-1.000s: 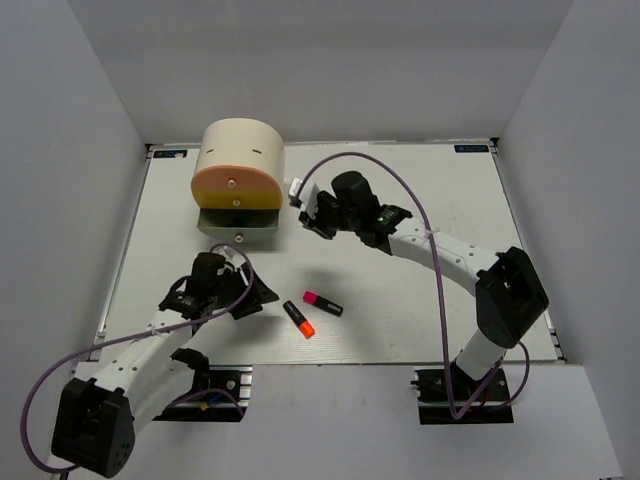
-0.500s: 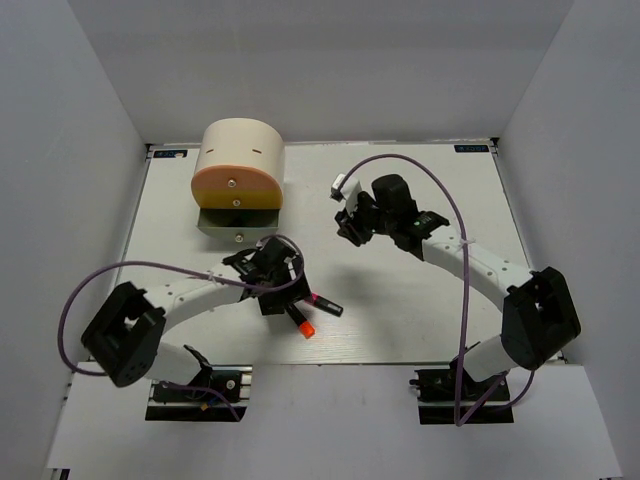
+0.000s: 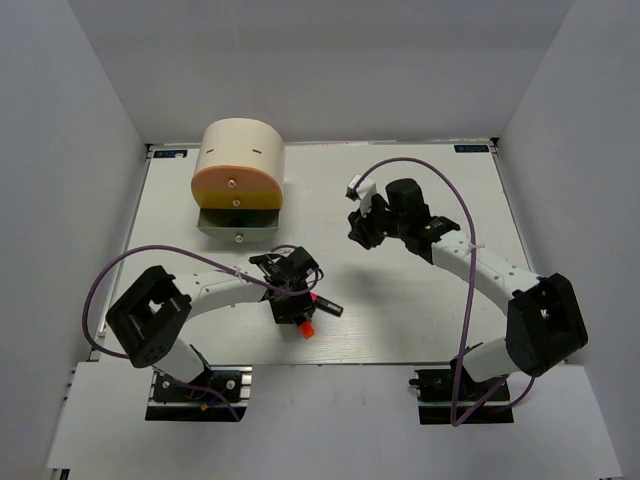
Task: Sort the stationery into containers
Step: Pick up the pen from the center of the board, then place the pen in the drawer, then pick up the pen from the center of the board, then place the pen in the drawer.
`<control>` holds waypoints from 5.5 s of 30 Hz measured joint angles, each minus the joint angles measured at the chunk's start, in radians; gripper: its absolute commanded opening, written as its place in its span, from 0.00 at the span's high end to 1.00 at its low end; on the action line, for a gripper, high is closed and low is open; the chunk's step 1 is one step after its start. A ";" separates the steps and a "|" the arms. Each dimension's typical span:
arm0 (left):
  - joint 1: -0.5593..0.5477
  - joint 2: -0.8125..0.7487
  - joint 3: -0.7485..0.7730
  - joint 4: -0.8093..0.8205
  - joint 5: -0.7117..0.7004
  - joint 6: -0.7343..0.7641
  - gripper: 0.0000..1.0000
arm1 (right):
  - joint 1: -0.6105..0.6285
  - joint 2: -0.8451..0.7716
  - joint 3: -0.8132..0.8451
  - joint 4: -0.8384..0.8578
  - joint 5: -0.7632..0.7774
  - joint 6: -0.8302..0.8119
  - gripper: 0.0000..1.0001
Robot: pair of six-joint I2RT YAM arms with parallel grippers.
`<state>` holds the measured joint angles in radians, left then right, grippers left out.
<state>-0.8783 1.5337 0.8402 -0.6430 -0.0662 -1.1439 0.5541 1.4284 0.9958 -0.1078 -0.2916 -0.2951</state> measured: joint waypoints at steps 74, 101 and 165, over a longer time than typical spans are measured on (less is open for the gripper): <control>0.503 -0.201 -0.077 0.570 -0.530 -0.320 0.69 | -0.064 -0.111 -0.162 0.005 -0.104 0.014 0.71; 0.518 -0.304 -0.074 0.505 -0.341 -0.187 0.05 | -0.027 -0.037 -0.101 -0.167 -0.509 -0.121 0.43; 0.518 -0.951 -0.452 -0.112 -0.101 -0.027 0.00 | 0.373 0.341 0.476 -0.071 0.169 -0.293 0.92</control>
<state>-0.3607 0.5823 0.3878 -0.7551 -0.1669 -1.1706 0.9268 1.7695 1.4715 -0.1791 -0.1223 -0.5884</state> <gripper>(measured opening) 0.996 0.367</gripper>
